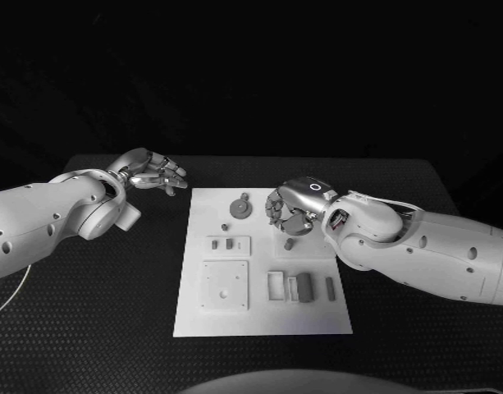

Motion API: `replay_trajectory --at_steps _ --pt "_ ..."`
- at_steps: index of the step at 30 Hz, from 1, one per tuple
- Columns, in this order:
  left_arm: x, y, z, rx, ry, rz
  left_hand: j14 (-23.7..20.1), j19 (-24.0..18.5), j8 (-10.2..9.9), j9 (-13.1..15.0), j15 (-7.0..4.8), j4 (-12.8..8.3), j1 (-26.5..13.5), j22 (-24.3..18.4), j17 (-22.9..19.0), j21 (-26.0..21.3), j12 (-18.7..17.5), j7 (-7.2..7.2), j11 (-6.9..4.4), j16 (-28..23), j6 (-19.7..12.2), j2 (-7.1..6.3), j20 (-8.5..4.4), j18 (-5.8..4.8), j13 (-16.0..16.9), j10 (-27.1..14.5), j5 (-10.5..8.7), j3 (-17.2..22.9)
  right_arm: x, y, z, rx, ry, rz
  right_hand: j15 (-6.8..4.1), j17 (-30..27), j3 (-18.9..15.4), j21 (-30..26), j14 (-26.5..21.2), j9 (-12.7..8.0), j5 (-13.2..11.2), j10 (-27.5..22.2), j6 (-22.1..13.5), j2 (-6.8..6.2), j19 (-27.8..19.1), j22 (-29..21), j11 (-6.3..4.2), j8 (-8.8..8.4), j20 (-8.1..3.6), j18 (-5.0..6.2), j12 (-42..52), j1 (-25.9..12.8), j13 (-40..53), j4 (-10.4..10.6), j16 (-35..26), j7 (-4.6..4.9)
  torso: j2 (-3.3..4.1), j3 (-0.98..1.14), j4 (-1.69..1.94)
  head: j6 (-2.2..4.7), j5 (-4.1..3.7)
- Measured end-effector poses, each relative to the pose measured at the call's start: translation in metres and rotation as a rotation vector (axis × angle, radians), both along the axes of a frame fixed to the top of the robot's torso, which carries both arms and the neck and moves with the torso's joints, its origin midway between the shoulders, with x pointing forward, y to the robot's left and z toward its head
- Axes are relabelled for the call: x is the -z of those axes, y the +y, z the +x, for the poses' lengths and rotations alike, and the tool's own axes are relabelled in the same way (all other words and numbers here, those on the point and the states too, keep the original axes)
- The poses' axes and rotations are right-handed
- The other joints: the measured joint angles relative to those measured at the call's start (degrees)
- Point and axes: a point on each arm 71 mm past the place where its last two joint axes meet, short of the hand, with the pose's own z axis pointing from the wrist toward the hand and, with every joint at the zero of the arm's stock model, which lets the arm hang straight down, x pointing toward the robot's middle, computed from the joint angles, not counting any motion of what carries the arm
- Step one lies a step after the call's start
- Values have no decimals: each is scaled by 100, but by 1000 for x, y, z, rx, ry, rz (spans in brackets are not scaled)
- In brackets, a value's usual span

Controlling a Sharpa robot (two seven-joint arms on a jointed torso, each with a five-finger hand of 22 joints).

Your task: Assemble the parts on the task board

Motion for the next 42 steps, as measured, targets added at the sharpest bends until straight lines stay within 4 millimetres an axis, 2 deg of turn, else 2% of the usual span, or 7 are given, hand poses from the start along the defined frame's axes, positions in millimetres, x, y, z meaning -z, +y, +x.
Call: replay_trajectory --at_steps 12,19,26,34,42 --pt "1 -3 3 -1 -1 2 0 -1 0 0 0 0 0 -5 12 0 0 0 -1 -22 0 0 1 0 5 0 0 0 -4 44 -16 -102 32 26 0 -1 4 0 0 7 -2 1 -1 9 0 0 0 -14 2 0 -22 8 148 5 -23 0 -3 -2 2 -10 263" --pt "1 -3 4 -3 -1 4 0 -1 0 1 0 0 0 -10 19 0 0 0 -2 -22 0 0 1 0 5 0 0 0 2 64 -24 -150 54 16 0 -1 10 0 -1 7 -7 1 -1 16 0 0 1 -18 3 0 -24 17 148 11 -23 0 -5 -1 -4 -23 378" --pt "1 -6 4 3 -1 2 0 -1 0 1 0 0 0 -10 25 0 0 0 -2 -22 0 0 1 0 4 1 0 0 15 72 -28 -172 75 -14 3 4 10 -1 -4 7 0 2 -2 24 8 0 1 -34 11 0 -41 24 148 12 -45 0 5 -1 2 -44 478" --pt "1 -7 4 5 -1 1 0 -2 0 1 0 0 0 -14 31 0 0 -1 -3 -22 1 0 2 0 4 2 0 0 26 76 -32 -191 95 -43 4 4 9 0 -6 16 0 2 -12 31 -23 0 1 -36 -1 0 -57 31 148 11 -47 -8 11 -2 5 -112 605" --pt "1 -7 4 6 -1 2 0 -2 0 -3 0 0 0 -21 45 0 0 -1 -4 -45 1 0 2 0 9 1 0 0 32 78 -32 -197 103 -60 -3 9 8 0 -20 16 0 2 -12 31 -25 0 1 -42 -1 0 -64 32 155 10 -47 -8 9 2 2 -147 656"
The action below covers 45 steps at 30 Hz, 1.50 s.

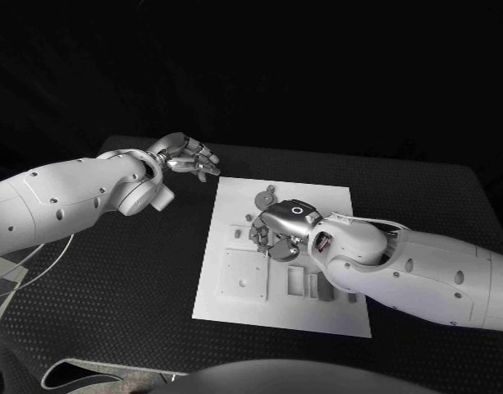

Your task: Assemble the parts on the task board

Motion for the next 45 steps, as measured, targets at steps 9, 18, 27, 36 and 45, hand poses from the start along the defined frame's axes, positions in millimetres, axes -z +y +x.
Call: replay_trajectory --at_steps 9,18,27,36,45 --pt "0 -2 0 4 0 0 0 -1 0 -1 0 0 0 -4 6 0 0 0 -19 0 0 0 1 0 0 -20 0 0 5 5 -3 -13 10 -6 -1 -1 -1 0 -3 -2 -1 0 -8 6 0 0 0 13 1 0 -4 6 4 -1 0 7 -3 2 -3 -21 21" --pt "0 -1 0 4 -1 1 0 -9 0 -1 0 0 0 -5 13 0 0 0 -14 -22 0 0 9 0 -1 -25 0 0 16 4 -7 -19 32 -26 -8 5 0 0 -9 28 1 139 1 81 0 0 -43 64 2 12 8 80 26 -1 2 -1 -4 -3 -3 -49 23" --pt "-1 0 0 3 -1 2 0 -9 0 -1 0 16 0 -10 27 0 0 -1 -2 -22 0 0 9 0 4 -37 0 -16 21 5 -11 -27 46 -32 -8 4 0 0 -9 17 1 139 2 43 -8 0 -42 64 10 13 8 42 18 -1 2 -2 -4 -1 -3 -75 51" --pt "-1 0 0 3 -1 3 -1 -10 0 0 1 16 0 -10 32 0 0 -1 -4 -22 0 0 10 0 4 -35 0 -16 22 4 -10 -24 46 -35 -7 10 0 0 -8 17 1 138 2 43 -8 0 -42 63 11 14 8 42 18 -1 2 -2 -4 3 -3 -82 66" --pt "-1 0 0 4 -1 3 -1 -10 0 0 1 16 0 -15 38 0 0 -1 -5 -22 0 0 10 0 3 -35 0 -16 22 4 -10 -25 46 -35 -6 9 0 0 -6 17 1 137 2 43 -8 3 -43 43 11 15 8 42 18 -1 2 -2 -4 3 -7 -77 59"
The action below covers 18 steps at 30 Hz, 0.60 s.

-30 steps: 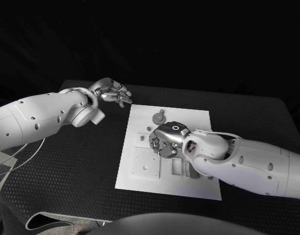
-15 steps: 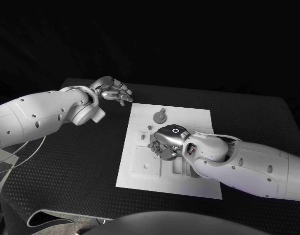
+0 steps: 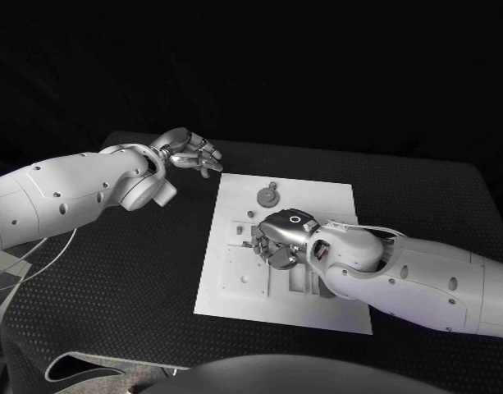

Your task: Assemble the parts on the task board

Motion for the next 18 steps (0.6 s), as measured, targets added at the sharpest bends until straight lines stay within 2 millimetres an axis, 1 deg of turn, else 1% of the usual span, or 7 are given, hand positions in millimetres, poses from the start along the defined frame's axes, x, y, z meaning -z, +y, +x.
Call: replay_trajectory --at_steps 16,18 --pt "0 1 0 -2 0 1 0 0 0 -5 0 0 0 -4 14 0 0 0 -1 -22 0 0 0 0 5 1 0 0 0 -2 1 5 -3 0 10 12 0 0 10 1 0 -2 0 0 0 0 -1 0 1 1 0 0 0 0 -22 0 -2 -4 2 5 1" --pt "0 2 0 -3 0 1 0 0 0 -5 0 0 0 -4 17 0 0 0 -1 -22 0 0 0 0 5 1 0 0 0 -2 2 7 -3 1 10 15 0 0 10 1 0 -2 -18 0 0 0 -1 -34 1 1 -34 0 1 0 -22 18 -2 -3 2 5 1"
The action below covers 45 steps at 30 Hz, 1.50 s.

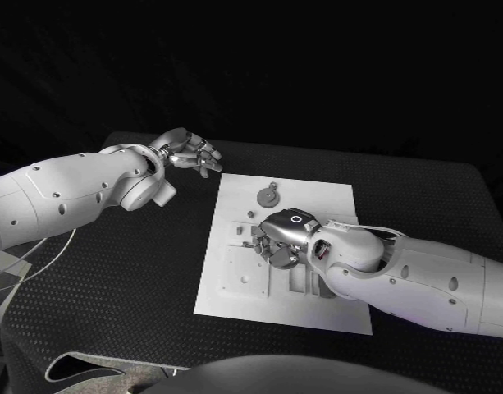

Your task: Assemble the parts on the task board

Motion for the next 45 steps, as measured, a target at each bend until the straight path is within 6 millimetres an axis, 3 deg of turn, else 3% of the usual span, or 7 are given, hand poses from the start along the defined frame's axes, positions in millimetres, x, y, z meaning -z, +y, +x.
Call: replay_trajectory --at_steps 8,11,14,23,33,37,45 --pt "0 1 0 -1 0 0 0 0 0 0 0 0 0 0 6 0 0 0 0 0 0 0 0 0 -1 0 0 0 0 -3 2 12 1 11 39 48 0 -26 -38 48 0 -153 -267 -29 -17 0 53 -134 -47 1 -107 -29 28 0 -27 127 0 0 -1 7 1" --pt "0 1 0 -1 0 0 0 0 0 0 0 0 0 0 6 0 0 0 0 0 0 0 0 0 -1 1 0 0 0 -4 3 16 3 20 39 70 -4 -32 -39 26 0 -154 -524 -159 -17 -1 52 -277 -47 1 -110 -66 61 4 -27 214 0 0 -2 9 1" --pt "0 0 -1 0 1 0 0 0 0 1 0 0 0 0 6 0 0 0 -1 0 0 0 0 0 0 1 0 0 -1 -4 3 16 6 29 40 88 -40 -33 -39 -36 0 -155 -661 -247 -18 -1 51 -411 -46 0 -110 -82 118 9 -27 208 -1 0 -4 15 5" --pt "0 0 -2 3 4 0 0 0 24 1 0 0 0 1 12 0 0 0 -1 0 0 0 0 0 4 1 0 0 -3 -7 10 28 7 28 40 88 -40 -33 -39 -42 0 -156 -716 -247 -19 -1 51 -413 -45 0 -110 -82 129 9 -27 243 -1 3 -1 42 2" --pt "1 2 -5 7 12 6 24 0 57 1 -24 0 0 -7 62 0 0 -4 -21 -23 4 0 0 0 33 21 0 0 -4 2 13 15 8 13 16 139 -71 -33 -62 -251 -67 -41 -1107 -242 -19 -2 63 -666 -43 1 161 30 621 8 -27 203 -1 3 -1 63 6" --pt "1 0 -5 13 14 6 24 0 57 2 -24 0 0 -7 62 0 0 -8 -21 -23 8 0 0 0 33 21 0 0 -9 8 20 9 -8 2 -51 177 -102 -46 -80 -332 -67 -196 -1212 -253 -22 -2 -70 -666 -42 2 454 109 1299 -24 -21 190 0 2 2 75 7" --pt "1 -6 -4 23 16 5 24 0 77 2 -24 0 0 -12 68 0 0 -8 -22 -23 8 0 0 0 32 22 0 0 -18 17 35 -12 -43 -9 -130 219 -150 -10 -60 -379 -68 -417 -1217 -230 -35 -2 -149 -644 -51 34 1216 131 2087 -22 -12 72 5 -7 12 83 7"
